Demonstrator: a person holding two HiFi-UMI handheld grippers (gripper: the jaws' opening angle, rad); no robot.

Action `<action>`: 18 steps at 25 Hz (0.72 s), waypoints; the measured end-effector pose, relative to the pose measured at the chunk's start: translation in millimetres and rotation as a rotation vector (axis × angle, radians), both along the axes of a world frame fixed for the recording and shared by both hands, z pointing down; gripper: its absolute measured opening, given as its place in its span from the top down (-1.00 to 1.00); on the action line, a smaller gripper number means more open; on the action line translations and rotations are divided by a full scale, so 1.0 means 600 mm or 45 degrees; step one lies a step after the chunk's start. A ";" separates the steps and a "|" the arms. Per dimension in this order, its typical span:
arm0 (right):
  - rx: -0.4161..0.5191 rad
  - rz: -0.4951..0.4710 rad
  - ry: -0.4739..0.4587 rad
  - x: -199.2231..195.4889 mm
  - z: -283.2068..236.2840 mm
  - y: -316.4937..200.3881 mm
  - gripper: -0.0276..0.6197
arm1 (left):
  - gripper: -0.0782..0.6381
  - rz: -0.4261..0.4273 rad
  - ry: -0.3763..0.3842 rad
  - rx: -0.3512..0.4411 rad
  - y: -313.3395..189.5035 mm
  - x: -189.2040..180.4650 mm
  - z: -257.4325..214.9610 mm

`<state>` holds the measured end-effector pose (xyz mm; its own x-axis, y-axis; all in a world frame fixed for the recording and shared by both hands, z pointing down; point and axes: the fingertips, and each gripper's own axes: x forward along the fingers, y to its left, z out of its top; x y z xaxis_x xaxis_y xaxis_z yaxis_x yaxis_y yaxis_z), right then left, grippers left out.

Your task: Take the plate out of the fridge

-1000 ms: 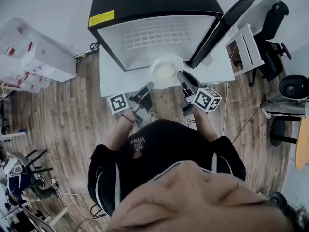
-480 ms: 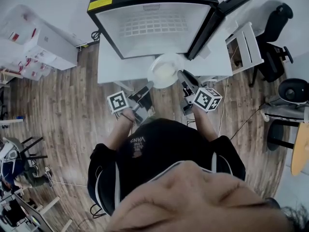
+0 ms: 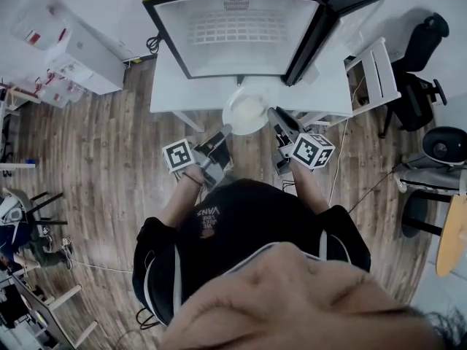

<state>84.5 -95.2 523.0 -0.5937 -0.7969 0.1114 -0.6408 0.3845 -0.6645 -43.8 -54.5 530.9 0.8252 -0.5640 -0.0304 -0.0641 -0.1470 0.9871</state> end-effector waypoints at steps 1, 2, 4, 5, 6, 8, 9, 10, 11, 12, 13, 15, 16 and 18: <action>0.000 -0.005 0.003 0.000 0.001 0.005 0.60 | 0.69 -0.005 0.001 0.001 0.006 0.000 0.000; -0.001 -0.009 0.005 0.001 0.001 0.010 0.60 | 0.69 -0.009 0.002 0.003 0.011 0.001 0.000; 0.000 -0.017 0.006 0.001 0.002 0.018 0.60 | 0.69 -0.018 0.001 0.006 0.020 0.001 0.001; 0.001 -0.022 0.005 0.001 0.002 0.022 0.60 | 0.69 -0.022 0.001 0.008 0.025 0.001 0.001; 0.001 -0.027 0.004 0.000 0.003 0.026 0.60 | 0.69 -0.025 0.001 0.009 0.030 0.001 0.001; 0.000 -0.036 0.002 -0.003 0.004 0.032 0.60 | 0.69 -0.033 0.001 0.008 0.037 -0.001 0.002; -0.001 -0.040 0.003 -0.004 0.004 0.035 0.60 | 0.69 -0.037 0.000 0.007 0.040 -0.002 0.003; -0.001 -0.044 0.004 -0.005 0.005 0.039 0.60 | 0.69 -0.041 0.000 0.006 0.044 -0.003 0.004; -0.001 -0.048 0.006 -0.005 0.006 0.042 0.60 | 0.69 -0.044 -0.001 0.006 0.048 -0.003 0.005; 0.000 -0.053 0.008 -0.006 0.006 0.045 0.60 | 0.69 -0.048 -0.001 0.006 0.052 -0.003 0.005; -0.001 -0.057 0.009 -0.006 0.007 0.048 0.60 | 0.69 -0.050 0.000 0.004 0.054 -0.003 0.006; -0.004 -0.063 0.012 -0.006 0.008 0.050 0.60 | 0.69 -0.055 0.001 -0.002 0.058 -0.003 0.007; -0.006 -0.065 0.014 -0.006 0.009 0.050 0.60 | 0.69 -0.056 -0.001 -0.005 0.059 -0.003 0.008; -0.010 -0.067 0.016 -0.006 0.011 0.051 0.60 | 0.69 -0.056 -0.006 -0.007 0.059 -0.004 0.010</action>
<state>80.7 -64.7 529.5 -0.6334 -0.7637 0.1252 -0.6282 0.4129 -0.6594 -46.1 -19.1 536.7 0.7998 -0.5999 -0.0232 -0.0751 -0.1384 0.9875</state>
